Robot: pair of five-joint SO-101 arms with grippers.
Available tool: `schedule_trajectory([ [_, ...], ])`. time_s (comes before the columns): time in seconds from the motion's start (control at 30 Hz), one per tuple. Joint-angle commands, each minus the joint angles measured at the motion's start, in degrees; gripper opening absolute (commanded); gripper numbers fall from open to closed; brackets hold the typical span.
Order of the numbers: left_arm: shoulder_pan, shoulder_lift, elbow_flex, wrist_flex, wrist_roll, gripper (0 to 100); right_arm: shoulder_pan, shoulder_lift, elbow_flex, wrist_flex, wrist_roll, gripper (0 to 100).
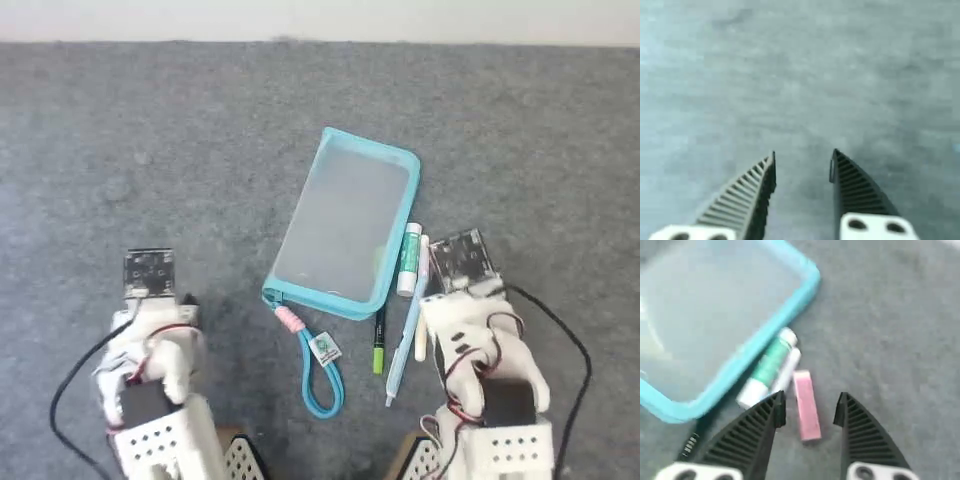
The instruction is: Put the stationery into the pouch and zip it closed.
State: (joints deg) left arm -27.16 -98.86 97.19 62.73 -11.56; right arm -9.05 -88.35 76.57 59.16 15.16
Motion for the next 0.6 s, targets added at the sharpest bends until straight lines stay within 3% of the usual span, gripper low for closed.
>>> schedule_trajectory([
  [0.0, -5.54, 0.62, -0.4, -3.08, -4.31, 18, -8.22, 16.92, -14.86, 1.8, -2.9, 18.0],
  [0.13, -6.15, 0.62, -0.4, -2.46, -4.75, 18, -20.97, 36.7, -26.29, 3.47, -1.67, 18.1],
  [0.23, -11.52, 0.53, -0.4, -4.66, -5.54, 18, -28.62, 48.75, -32.88, 3.12, -0.97, 18.1],
  [0.37, -20.13, 0.79, -0.4, -9.23, -7.82, 18, -34.77, 59.74, -39.56, 1.8, -2.2, 18.1],
  [0.57, -20.66, 0.79, -0.4, -9.23, -8.0, 17, -40.48, 70.99, -43.52, -3.03, -4.92, 19.9],
])
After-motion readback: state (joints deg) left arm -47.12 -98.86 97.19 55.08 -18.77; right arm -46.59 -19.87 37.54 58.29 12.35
